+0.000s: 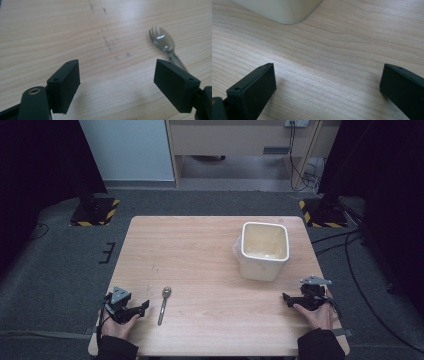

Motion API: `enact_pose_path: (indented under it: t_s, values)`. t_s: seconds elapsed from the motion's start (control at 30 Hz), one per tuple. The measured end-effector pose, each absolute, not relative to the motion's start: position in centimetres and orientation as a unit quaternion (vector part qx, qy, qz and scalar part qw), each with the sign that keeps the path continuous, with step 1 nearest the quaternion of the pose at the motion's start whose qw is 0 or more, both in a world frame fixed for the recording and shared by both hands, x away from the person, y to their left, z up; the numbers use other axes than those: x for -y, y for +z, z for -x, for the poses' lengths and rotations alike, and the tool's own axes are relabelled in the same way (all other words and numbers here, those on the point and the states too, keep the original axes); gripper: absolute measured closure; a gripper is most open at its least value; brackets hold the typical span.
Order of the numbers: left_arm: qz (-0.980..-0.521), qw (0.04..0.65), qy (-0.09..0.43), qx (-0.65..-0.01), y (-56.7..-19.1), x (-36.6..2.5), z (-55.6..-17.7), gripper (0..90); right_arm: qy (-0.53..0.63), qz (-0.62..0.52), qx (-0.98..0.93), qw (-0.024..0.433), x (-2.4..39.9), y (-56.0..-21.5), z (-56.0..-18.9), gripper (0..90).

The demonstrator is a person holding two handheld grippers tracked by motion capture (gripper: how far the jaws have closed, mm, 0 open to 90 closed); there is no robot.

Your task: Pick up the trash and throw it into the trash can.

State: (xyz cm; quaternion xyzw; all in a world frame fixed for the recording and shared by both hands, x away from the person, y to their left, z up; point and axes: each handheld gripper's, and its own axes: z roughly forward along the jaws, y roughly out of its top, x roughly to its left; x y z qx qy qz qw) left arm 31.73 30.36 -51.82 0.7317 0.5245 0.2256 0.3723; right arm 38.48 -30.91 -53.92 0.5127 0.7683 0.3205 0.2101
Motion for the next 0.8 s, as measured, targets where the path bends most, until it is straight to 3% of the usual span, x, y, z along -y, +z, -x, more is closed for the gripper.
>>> enact_pose_path:
  t_s: [0.47,0.8]
  values:
    - [-0.707,0.447,0.253,-0.487,-47.9,-28.6,-30.5,27.3,0.315,-0.531,-0.756,0.218,30.8,-53.9,-37.9,0.7]
    - [-0.724,0.445,0.242,-0.469,-47.1,-26.8,-30.7,31.2,0.315,-0.531,-0.756,0.218,30.8,-53.9,-38.0,0.7]
